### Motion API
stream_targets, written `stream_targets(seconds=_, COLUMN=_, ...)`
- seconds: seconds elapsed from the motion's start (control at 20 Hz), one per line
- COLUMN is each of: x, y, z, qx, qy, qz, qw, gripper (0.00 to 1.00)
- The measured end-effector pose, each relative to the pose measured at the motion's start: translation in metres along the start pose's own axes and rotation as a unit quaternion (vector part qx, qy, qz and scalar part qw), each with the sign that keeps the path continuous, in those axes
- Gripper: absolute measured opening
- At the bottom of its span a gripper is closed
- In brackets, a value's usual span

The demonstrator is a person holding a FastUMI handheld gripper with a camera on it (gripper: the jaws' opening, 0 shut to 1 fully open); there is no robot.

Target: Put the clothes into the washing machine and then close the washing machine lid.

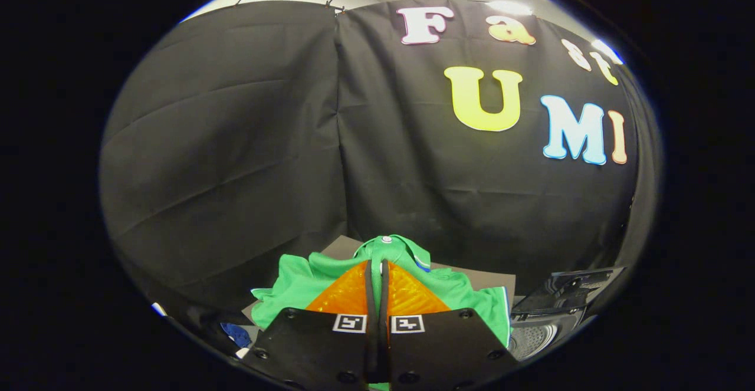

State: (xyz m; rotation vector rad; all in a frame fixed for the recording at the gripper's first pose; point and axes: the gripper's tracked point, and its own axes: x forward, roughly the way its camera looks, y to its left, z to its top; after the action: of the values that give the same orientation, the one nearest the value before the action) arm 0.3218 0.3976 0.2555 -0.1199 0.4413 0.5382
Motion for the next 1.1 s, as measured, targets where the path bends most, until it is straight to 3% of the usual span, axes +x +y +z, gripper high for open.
stream_targets(seconds=1.1, x=-0.106, y=-0.154, z=0.01, qx=-0.013, qy=-0.034, qz=-0.1, qw=0.994, gripper=0.01)
